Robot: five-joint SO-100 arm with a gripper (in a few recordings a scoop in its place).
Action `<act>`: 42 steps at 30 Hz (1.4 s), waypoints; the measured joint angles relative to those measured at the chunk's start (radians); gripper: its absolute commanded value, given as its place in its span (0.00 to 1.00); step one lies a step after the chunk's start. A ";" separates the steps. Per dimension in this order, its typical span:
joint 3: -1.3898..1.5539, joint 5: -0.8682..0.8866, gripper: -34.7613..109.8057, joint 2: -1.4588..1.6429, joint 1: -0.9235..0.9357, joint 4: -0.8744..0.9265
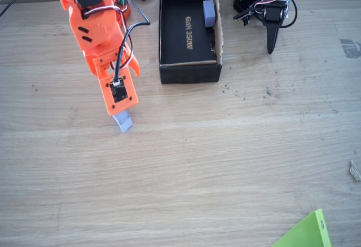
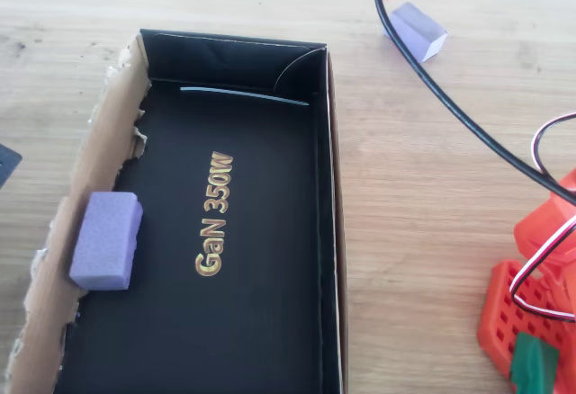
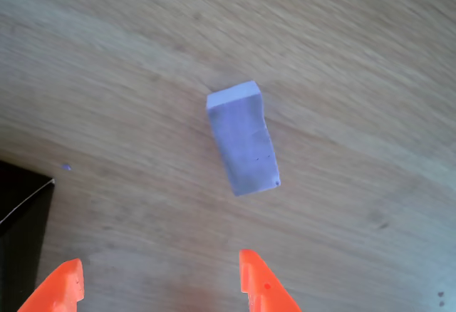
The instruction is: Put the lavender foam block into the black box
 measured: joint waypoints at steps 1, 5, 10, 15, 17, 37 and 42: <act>0.000 -0.002 0.44 0.000 0.000 0.000; 0.000 -0.031 0.44 0.000 0.011 0.000; -0.002 -0.055 0.44 -0.029 0.025 0.000; -0.002 -0.072 0.45 -0.061 0.044 -0.005; -0.002 -0.072 0.45 -0.067 0.049 -0.005; -0.005 -0.083 0.45 -0.172 0.060 -0.057; -0.014 -0.089 0.45 -0.190 0.060 -0.057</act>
